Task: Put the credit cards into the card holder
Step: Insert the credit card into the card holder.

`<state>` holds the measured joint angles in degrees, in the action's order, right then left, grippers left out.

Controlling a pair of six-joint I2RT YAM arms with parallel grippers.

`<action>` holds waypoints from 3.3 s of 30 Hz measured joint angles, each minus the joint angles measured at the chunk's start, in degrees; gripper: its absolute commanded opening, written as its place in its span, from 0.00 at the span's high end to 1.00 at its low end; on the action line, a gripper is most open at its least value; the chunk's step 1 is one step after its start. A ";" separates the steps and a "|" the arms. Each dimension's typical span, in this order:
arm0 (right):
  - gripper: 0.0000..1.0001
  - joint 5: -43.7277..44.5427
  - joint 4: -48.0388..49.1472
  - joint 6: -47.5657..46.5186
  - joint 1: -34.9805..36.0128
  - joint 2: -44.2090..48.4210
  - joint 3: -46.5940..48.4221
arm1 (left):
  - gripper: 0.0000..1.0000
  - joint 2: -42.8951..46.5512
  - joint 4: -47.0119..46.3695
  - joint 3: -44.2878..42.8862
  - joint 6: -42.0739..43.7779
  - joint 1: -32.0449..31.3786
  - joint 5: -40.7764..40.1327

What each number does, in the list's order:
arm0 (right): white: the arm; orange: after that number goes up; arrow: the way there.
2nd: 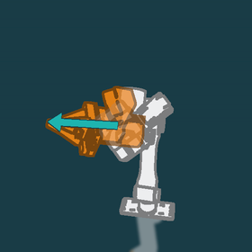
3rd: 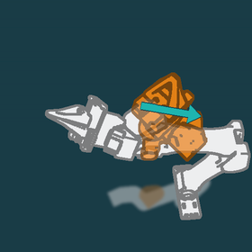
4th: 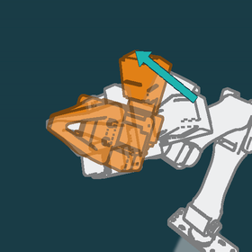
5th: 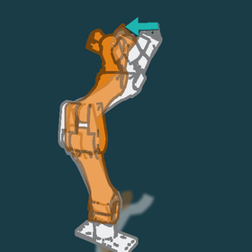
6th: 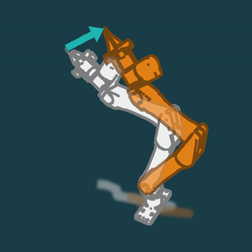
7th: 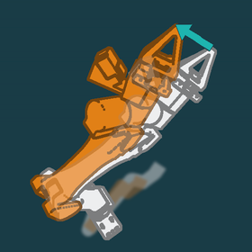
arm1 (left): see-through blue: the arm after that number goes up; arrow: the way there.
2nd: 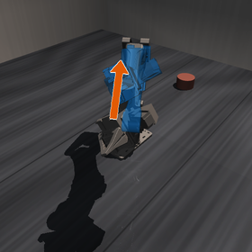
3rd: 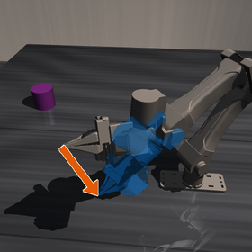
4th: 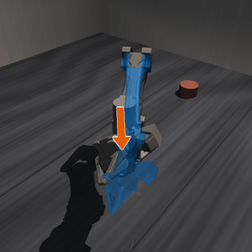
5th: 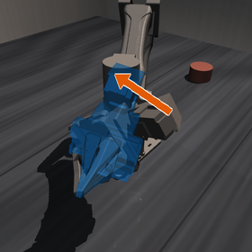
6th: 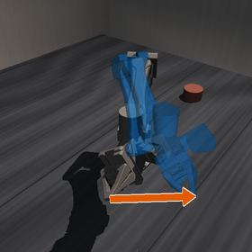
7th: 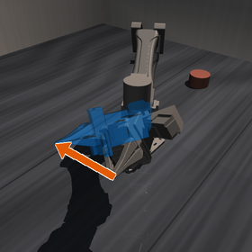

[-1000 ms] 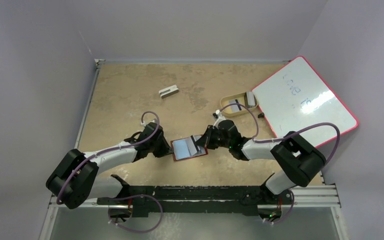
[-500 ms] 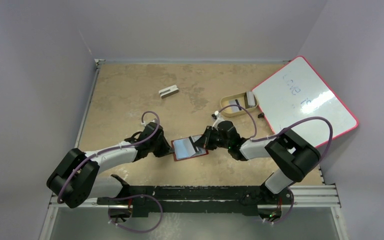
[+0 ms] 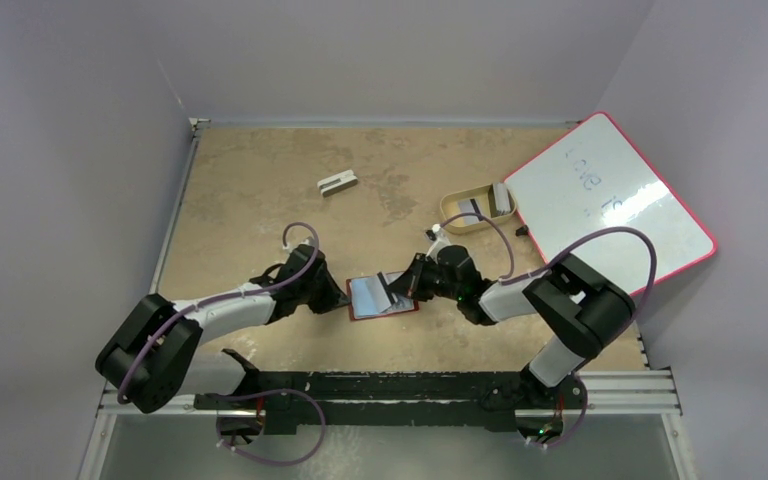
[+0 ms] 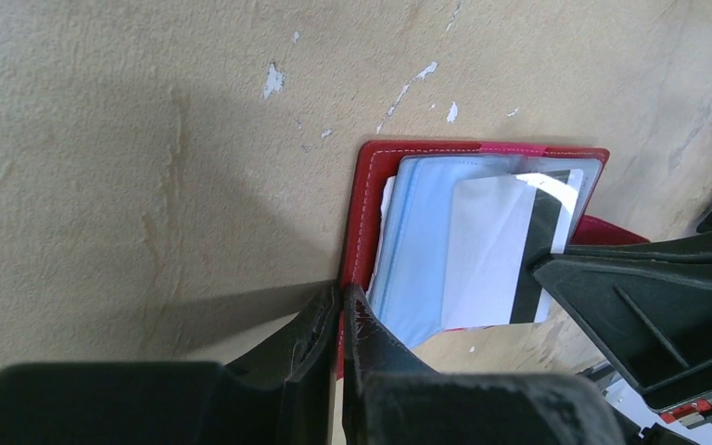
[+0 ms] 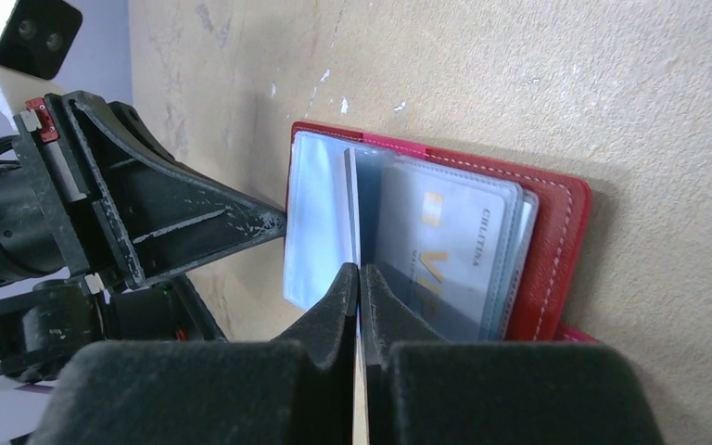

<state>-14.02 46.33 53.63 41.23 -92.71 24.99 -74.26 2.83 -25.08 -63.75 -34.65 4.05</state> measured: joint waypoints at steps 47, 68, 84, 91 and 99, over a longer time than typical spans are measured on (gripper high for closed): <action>0.64 6.01 -19.63 -6.49 4.26 1.22 8.48 | 0.95 -2.86 -10.51 3.32 -6.12 -0.79 4.13; 0.66 8.55 -30.64 -7.45 6.08 4.39 12.22 | 0.95 -2.62 -7.43 1.95 -5.64 -0.90 3.65; 0.76 6.73 -27.93 -5.88 6.38 0.92 12.24 | 0.95 -2.40 -7.41 1.95 -5.95 -1.11 3.63; 0.65 7.56 -31.12 -5.49 6.45 5.18 12.02 | 0.78 0.72 -3.91 2.10 -5.90 -1.38 1.84; 0.66 13.77 -39.30 -9.35 6.38 12.28 14.10 | 0.66 2.99 -2.99 2.10 -4.96 -1.42 1.42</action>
<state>-0.25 7.03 44.27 47.62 -80.42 39.09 -71.26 -0.16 -22.98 -68.71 -36.07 5.48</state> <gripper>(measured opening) 0.339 0.319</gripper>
